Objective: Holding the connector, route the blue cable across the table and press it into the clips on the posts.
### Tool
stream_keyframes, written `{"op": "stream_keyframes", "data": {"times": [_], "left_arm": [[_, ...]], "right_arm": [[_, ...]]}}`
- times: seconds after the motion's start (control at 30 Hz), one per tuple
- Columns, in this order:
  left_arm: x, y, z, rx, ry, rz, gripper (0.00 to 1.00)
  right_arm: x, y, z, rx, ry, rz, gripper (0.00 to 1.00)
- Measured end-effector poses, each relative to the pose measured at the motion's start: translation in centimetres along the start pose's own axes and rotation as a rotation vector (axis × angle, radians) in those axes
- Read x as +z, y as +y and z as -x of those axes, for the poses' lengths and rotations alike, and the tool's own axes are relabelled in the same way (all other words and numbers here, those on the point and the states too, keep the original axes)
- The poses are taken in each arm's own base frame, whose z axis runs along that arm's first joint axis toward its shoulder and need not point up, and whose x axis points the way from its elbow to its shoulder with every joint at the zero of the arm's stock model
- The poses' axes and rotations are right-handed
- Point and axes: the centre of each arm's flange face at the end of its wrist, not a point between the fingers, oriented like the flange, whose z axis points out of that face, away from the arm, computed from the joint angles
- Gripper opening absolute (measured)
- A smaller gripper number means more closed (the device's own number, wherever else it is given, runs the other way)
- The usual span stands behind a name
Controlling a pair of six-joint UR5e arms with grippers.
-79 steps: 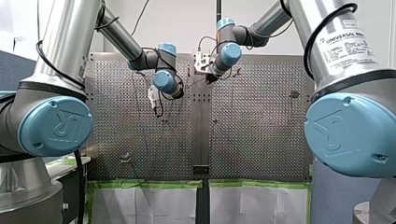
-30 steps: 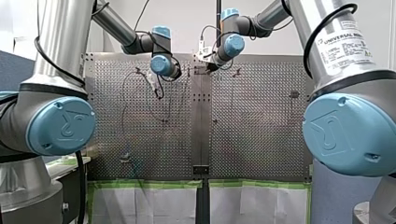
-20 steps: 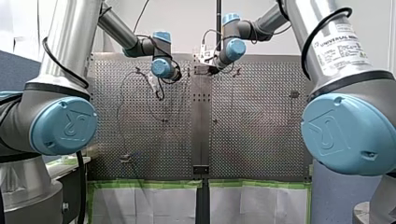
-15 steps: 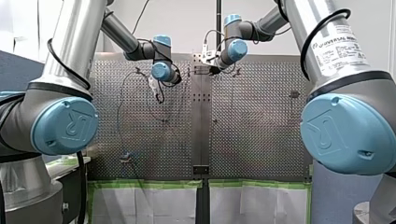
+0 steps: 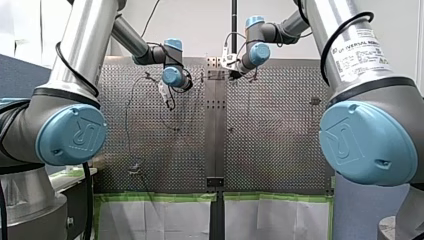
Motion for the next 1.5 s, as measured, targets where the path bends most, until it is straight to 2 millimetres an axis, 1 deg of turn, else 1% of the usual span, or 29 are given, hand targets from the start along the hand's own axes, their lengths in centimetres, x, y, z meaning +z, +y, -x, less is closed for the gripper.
{"op": "stream_keyframes", "data": {"times": [0.07, 0.1, 0.13, 0.27, 0.47, 0.6, 0.9, 1.0, 1.17, 1.3, 1.4, 1.5], "left_arm": [[-0.1, 0.0, -0.1, 0.004, 0.005, 0.009, 0.89], [-0.3, -0.1, -0.1, 0.008, 0.010, 0.014, 0.89], [-0.4, -0.1, -0.2, 0.012, 0.014, 0.020, 1.00], [-1.0, -0.3, 0.0, 0.034, 0.033, 0.040, 1.00], [-2.8, -1.4, 1.4, 0.043, 0.059, 0.037, 1.00], [-4.7, -2.2, 1.7, 0.049, 0.096, 0.011, 1.00], [-9.5, -3.5, 1.5, 0.064, 0.192, -0.038, 1.00], [-10.6, -4.0, 2.0, 0.064, 0.194, -0.049, 1.00], [-12.0, -5.3, 3.6, 0.075, 0.162, -0.079, 1.00], [-12.7, -7.0, 5.1, 0.077, 0.114, -0.106, 1.00], [-12.7, -8.2, 5.5, 0.074, 0.092, -0.115, 1.00], [-12.5, -9.3, 5.2, 0.077, 0.094, -0.115, 1.00]], "right_arm": [[0.0, 0.2, 0.0, 0.000, 0.000, 0.003, 0.00], [0.0, 0.3, 0.0, 0.000, 0.000, 0.004, 0.00], [0.0, 0.4, -0.1, 0.001, 0.000, 0.006, 0.00], [0.0, 0.8, -0.1, 0.001, 0.001, 0.012, 0.00], [0.0, 1.3, -0.2, 0.002, 0.000, 0.024, 0.00], [0.0, 1.5, -0.2, 0.002, 0.001, 0.029, 0.00], [0.0, 2.1, -0.4, 0.003, 0.003, 0.038, 0.00], [0.0, 2.2, -0.4, 0.003, 0.003, 0.040, 0.00], [0.0, 2.7, -0.5, 0.004, 0.003, 0.047, 0.00], [0.0, 3.2, -0.5, 0.009, 0.004, 0.054, 0.00], [0.0, 3.5, -0.6, 0.013, 0.004, 0.058, 0.00], [0.0, 3.6, -0.6, 0.015, 0.004, 0.059, 0.00]]}}
